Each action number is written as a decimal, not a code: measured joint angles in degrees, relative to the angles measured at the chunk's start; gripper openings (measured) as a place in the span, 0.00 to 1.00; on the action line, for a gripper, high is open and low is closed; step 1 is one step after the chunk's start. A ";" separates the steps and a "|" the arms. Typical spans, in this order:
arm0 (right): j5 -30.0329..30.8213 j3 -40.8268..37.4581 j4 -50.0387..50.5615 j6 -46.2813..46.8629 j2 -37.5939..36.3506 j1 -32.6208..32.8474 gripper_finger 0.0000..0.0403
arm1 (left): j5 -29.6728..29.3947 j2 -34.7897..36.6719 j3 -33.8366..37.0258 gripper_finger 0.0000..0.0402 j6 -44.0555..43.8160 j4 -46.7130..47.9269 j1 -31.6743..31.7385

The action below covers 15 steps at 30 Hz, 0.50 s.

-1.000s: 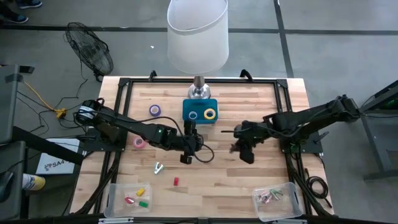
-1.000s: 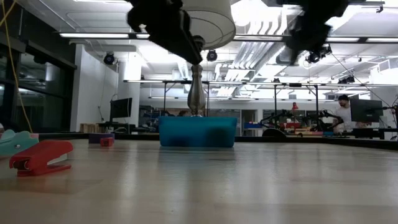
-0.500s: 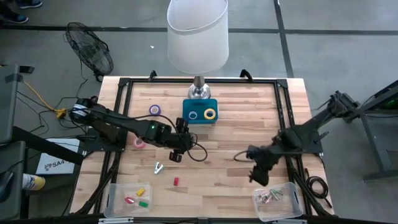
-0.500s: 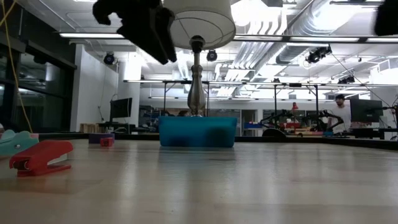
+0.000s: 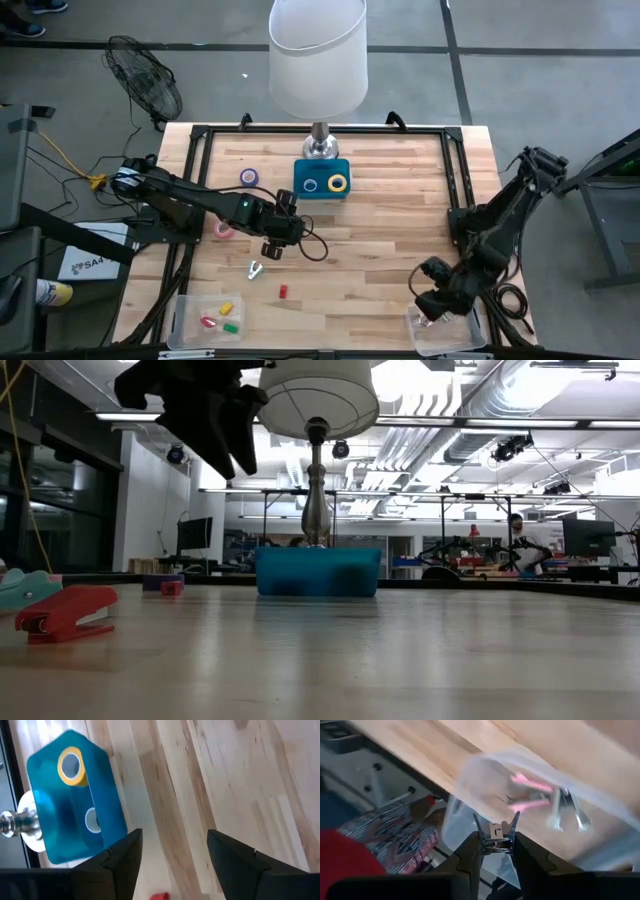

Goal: Pick and place Stapler, Stapler remover, tape
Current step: Put the black staple remover into the right transparent bin

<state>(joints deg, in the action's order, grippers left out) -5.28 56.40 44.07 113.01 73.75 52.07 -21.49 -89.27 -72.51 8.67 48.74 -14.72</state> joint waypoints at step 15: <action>-7.98 0.00 -1.04 12.80 10.14 3.02 0.26 | -0.12 0.00 0.00 0.54 -0.15 6.15 -3.85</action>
<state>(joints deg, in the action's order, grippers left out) -13.26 56.40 43.04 125.81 83.90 55.09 -21.60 -89.27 -72.51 8.52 54.89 -18.57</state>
